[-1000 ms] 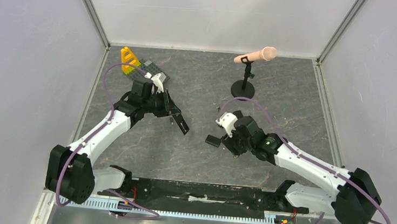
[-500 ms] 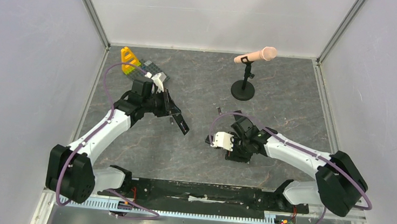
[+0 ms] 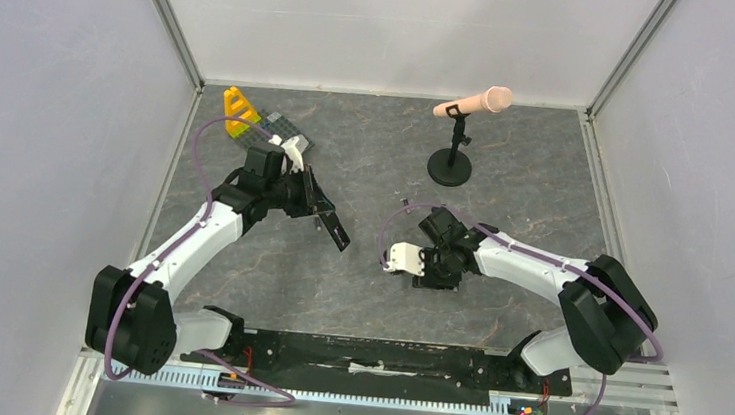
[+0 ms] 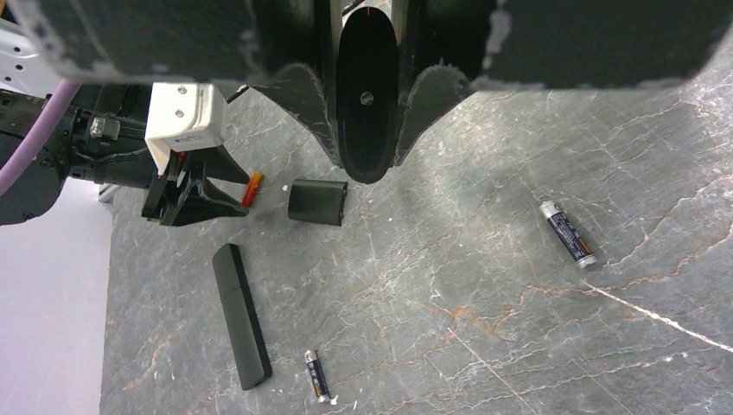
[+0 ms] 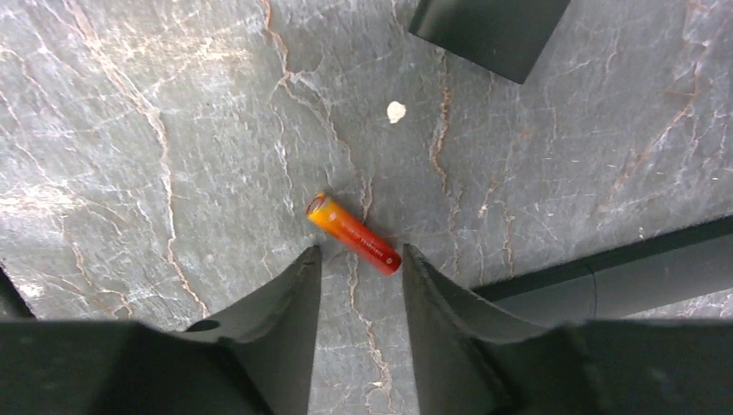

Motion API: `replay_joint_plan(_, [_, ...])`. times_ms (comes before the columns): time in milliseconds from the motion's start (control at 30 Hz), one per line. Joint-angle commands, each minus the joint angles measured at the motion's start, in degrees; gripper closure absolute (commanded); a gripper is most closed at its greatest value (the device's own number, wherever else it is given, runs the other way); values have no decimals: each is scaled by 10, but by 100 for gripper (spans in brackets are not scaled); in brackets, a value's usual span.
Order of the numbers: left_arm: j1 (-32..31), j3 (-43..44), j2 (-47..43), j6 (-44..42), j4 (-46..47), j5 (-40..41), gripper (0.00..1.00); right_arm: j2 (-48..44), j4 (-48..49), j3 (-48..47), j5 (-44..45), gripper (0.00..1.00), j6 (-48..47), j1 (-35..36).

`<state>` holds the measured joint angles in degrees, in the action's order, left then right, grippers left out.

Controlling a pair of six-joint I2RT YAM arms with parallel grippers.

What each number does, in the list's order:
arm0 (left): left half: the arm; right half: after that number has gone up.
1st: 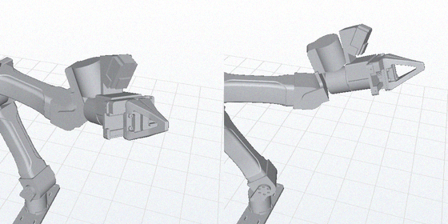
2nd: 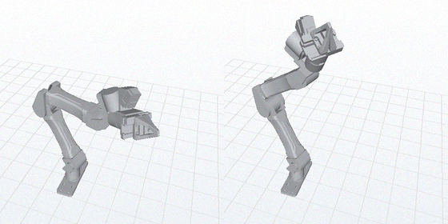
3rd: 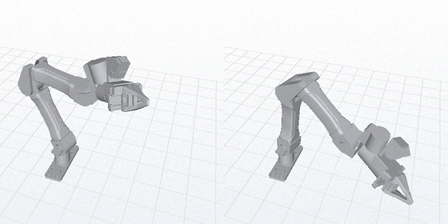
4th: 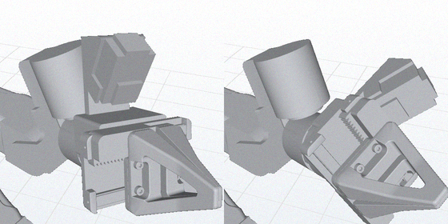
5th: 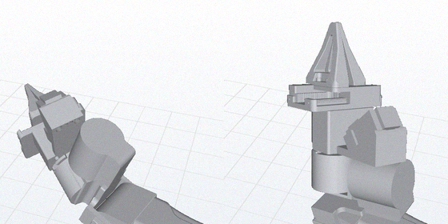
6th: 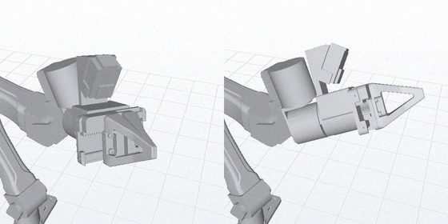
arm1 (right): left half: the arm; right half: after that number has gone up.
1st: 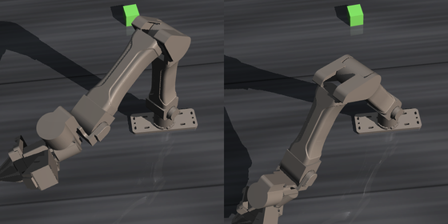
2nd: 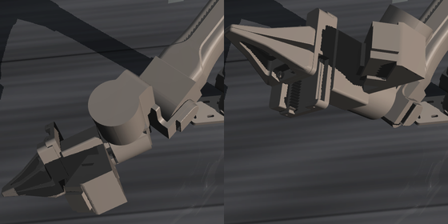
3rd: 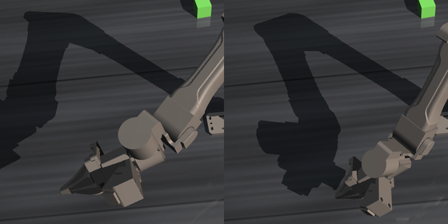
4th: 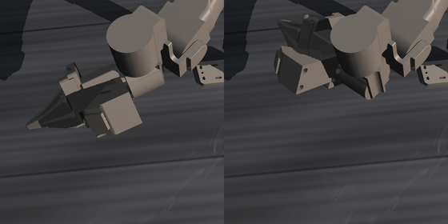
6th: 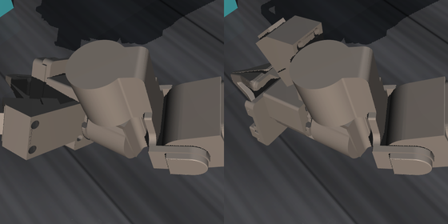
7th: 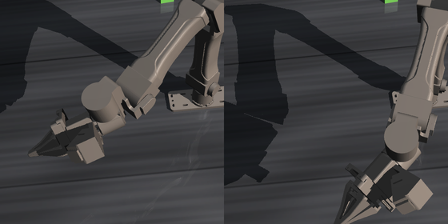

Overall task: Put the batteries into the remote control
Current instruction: Pick up the battery from the center of the board.

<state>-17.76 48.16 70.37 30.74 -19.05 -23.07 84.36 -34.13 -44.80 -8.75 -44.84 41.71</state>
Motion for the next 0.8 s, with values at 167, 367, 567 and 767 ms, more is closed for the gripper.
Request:
replay_joint_plan(167, [2,17,-1,-22,6,-15,98,-7,7,3,-37,77,-8,-4])
replay_joint_plan(367, [2,9,-2,-20,9,-22,98,-15,13,10,-63,84,20,-5])
replay_joint_plan(567, [2,-2,-12,-17,10,-21,98,-25,27,11,-81,64,34,-4])
replay_joint_plan(767, [2,-14,-24,-13,11,-21,98,-24,64,21,-70,63,53,9])
